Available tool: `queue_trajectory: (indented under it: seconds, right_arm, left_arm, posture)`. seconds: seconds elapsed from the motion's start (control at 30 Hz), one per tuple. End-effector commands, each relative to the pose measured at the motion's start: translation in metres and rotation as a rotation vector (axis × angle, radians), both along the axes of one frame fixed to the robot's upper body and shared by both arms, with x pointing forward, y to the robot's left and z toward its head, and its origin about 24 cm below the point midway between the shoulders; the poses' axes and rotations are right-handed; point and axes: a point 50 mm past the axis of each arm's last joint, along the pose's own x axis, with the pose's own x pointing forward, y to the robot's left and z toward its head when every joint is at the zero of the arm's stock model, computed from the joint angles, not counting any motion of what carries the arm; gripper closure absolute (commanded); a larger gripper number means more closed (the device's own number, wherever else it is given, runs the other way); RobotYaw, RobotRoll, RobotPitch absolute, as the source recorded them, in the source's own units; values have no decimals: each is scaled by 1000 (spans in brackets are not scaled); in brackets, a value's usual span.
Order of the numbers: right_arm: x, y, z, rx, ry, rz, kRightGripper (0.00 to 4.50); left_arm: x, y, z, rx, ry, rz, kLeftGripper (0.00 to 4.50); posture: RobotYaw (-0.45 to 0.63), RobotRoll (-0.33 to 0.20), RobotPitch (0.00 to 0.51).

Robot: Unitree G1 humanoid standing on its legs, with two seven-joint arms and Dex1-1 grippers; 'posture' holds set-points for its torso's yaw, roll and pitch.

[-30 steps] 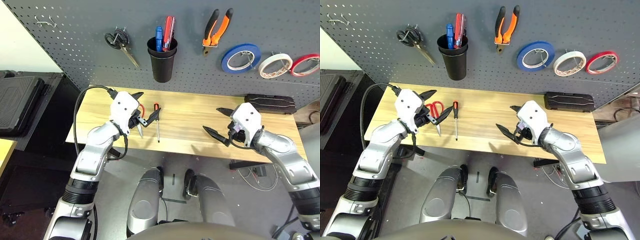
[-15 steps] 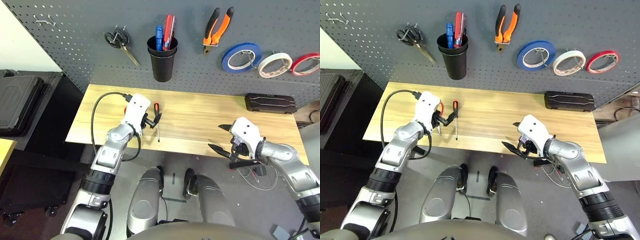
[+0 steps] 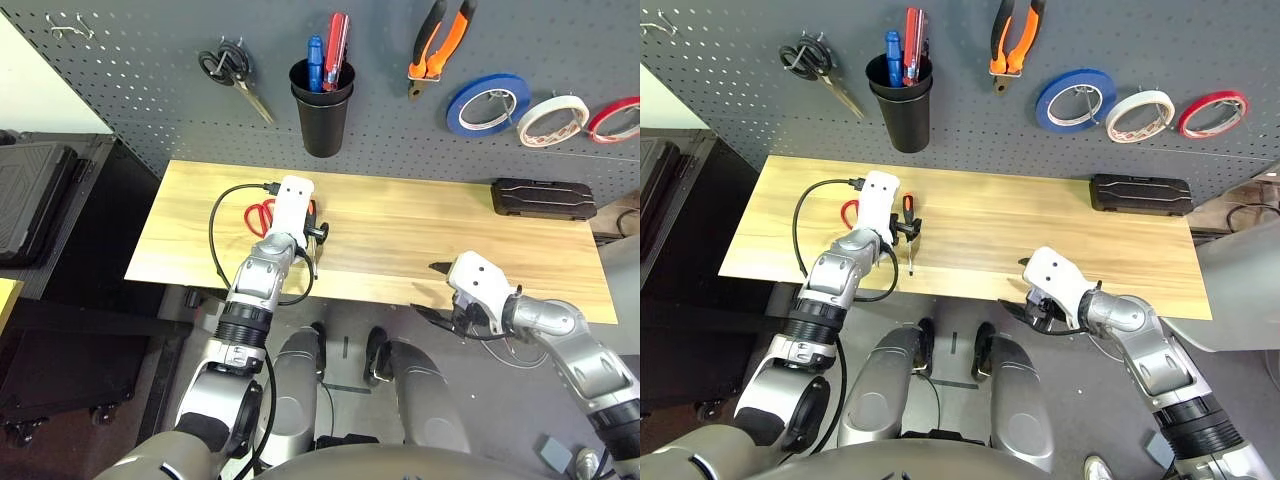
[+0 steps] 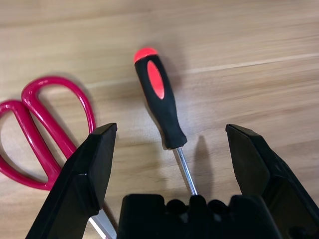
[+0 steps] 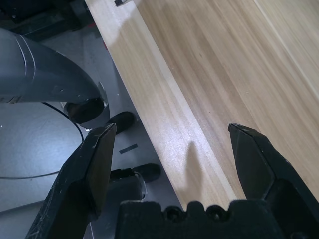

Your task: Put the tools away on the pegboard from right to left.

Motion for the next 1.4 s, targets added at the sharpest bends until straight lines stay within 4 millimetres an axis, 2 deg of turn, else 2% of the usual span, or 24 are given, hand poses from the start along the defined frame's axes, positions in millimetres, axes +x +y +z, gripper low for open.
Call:
queue_trajectory:
  seconds: [0.03,0.37,0.77,0.87,0.93,1.13,1.17,1.27,1.4]
  right_arm:
    - [-4,5,-3,3,13,10,38]
    - [-7,10,-2,22,6,22,38]
    - [-8,14,-1,27,-5,19,38]
    - [-8,14,0,27,-9,14,0]
    - [-7,13,1,27,-13,10,0]
    - [-4,12,3,35,-27,-2,0]
    - [-3,12,4,41,-30,-2,0]
    - [0,12,6,62,-30,-15,0]
    - [6,12,8,81,-42,-13,0]
  left_arm:
    - [-1,-2,-13,-7,74,29,0]
    - [9,-5,-18,-22,89,56,0]
    - [17,-13,-26,-43,115,65,0]
    - [18,-10,-30,-30,122,79,584]
    - [19,-7,-32,-22,127,87,1268]
    - [18,-1,-36,-6,128,99,3739]
    - [18,0,-36,-7,127,100,3901]
    - [17,0,-34,-16,117,100,3899]
    - [11,-4,-20,-59,78,81,3899]
  posture:
    - [102,0,342]
    - [77,0,359]
    - [50,0,357]
    - [43,0,354]
    - [40,0,352]
    - [53,0,343]
    - [54,0,342]
    - [64,0,337]
    - [83,0,328]
